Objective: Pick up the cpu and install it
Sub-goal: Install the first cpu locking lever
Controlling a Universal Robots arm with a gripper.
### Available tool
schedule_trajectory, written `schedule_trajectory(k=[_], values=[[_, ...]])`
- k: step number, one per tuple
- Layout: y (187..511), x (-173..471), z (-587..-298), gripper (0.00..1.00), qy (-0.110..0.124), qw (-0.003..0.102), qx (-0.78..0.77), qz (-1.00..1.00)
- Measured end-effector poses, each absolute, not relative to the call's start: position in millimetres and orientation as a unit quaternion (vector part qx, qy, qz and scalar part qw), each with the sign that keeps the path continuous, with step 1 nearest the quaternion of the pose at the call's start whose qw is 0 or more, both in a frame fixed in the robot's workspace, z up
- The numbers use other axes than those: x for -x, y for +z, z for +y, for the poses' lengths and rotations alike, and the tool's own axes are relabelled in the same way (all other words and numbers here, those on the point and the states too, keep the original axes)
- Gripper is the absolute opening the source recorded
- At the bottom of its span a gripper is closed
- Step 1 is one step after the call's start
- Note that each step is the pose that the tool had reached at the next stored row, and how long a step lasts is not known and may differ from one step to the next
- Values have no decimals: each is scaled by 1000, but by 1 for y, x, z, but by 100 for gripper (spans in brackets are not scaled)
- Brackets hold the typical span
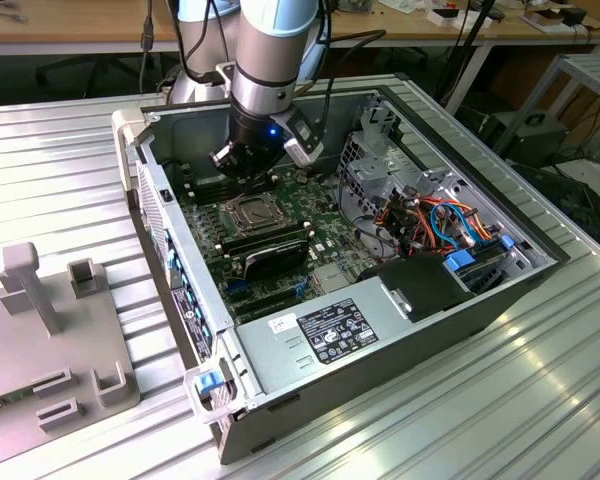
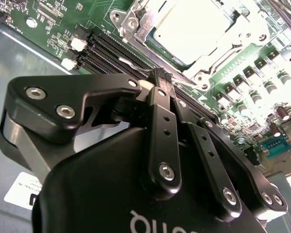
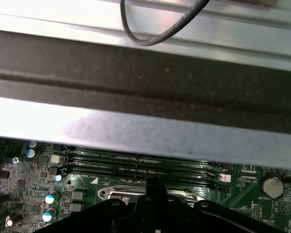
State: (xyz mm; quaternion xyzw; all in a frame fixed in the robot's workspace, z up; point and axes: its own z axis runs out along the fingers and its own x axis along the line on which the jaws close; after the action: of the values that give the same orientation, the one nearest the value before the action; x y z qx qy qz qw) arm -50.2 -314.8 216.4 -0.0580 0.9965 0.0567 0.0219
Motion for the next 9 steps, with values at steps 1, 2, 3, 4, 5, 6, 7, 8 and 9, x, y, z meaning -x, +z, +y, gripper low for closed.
schedule_trajectory(k=[1, 2, 3, 4, 5, 6, 7, 8, 9], values=[[216, 50, -315, 11, 57, 22, 58, 996], [216, 49, -315, 11, 57, 22, 58, 996], [215, 49, -315, 11, 57, 22, 58, 996], [215, 48, -315, 11, 57, 22, 58, 996], [215, 48, -315, 11, 57, 22, 58, 996], [214, 48, -315, 11, 57, 22, 58, 996], [214, 47, -315, 11, 57, 22, 58, 996], [213, 47, -315, 11, 57, 22, 58, 996], [213, 47, -315, 11, 57, 22, 58, 996]])
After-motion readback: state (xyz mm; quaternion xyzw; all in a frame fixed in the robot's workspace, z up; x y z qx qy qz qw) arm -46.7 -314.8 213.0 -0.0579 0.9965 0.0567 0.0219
